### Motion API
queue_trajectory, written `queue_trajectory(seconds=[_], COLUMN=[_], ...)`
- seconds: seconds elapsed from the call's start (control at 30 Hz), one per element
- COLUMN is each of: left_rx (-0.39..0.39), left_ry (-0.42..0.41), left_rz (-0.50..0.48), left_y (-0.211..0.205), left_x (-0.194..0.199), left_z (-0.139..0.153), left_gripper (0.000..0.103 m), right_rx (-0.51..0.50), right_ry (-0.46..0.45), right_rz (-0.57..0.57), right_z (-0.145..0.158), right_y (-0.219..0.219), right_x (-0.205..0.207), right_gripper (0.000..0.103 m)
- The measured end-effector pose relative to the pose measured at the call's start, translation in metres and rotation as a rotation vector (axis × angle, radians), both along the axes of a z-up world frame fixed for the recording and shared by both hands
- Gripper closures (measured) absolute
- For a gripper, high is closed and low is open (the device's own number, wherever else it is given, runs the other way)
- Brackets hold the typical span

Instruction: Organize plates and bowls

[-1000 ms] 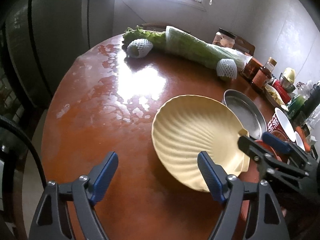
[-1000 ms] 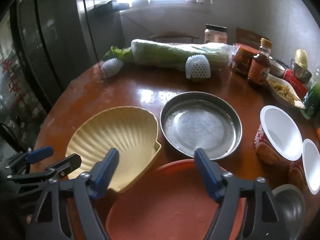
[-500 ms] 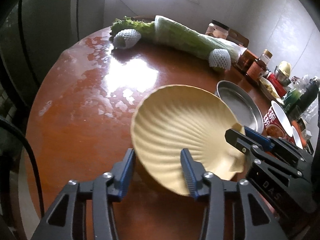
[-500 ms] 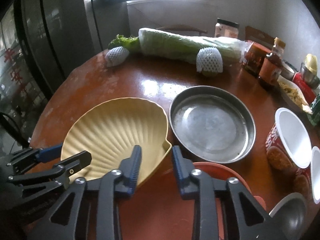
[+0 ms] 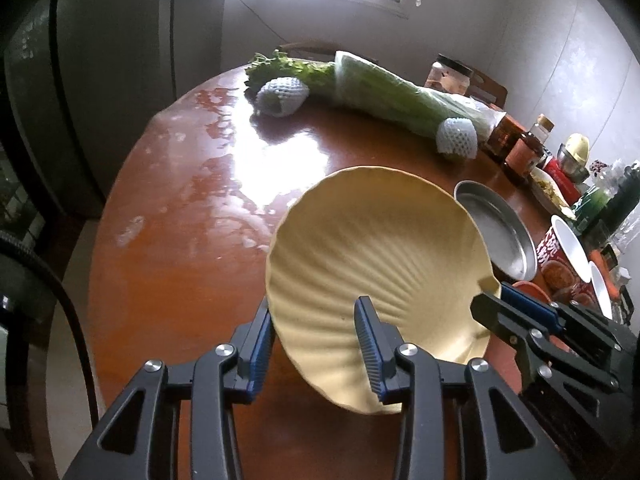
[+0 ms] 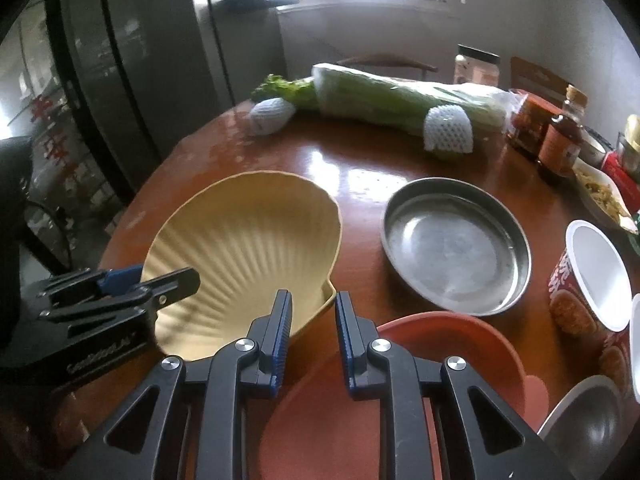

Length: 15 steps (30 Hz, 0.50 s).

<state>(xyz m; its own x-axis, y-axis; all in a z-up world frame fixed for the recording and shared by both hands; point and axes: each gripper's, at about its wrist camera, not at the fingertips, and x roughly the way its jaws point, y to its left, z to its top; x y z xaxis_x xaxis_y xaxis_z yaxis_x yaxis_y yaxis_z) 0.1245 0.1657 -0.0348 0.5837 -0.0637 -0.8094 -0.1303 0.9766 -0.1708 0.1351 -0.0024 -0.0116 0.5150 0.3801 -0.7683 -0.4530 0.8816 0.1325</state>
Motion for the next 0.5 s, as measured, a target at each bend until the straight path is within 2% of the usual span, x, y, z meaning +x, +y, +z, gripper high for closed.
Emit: queue_trajectory(seconds=[0.2,0.5], left_rx=[0.048,0.057], left_ry=[0.021,0.032], left_rz=[0.020,0.042], left_y=[0.011,0.021], left_x=[-0.009,-0.013], left_z=[-0.006,-0.011], left_gripper=[0.063,0.063], right_rx=[0.000,0.017], right_ry=[0.011,0.027], right_rz=[0.027,0.051], right_z=[-0.004,-0.009], right_y=[0.014,0.023], right_x=[-0.018,-0.038], right_gripper=[0.080,0.079])
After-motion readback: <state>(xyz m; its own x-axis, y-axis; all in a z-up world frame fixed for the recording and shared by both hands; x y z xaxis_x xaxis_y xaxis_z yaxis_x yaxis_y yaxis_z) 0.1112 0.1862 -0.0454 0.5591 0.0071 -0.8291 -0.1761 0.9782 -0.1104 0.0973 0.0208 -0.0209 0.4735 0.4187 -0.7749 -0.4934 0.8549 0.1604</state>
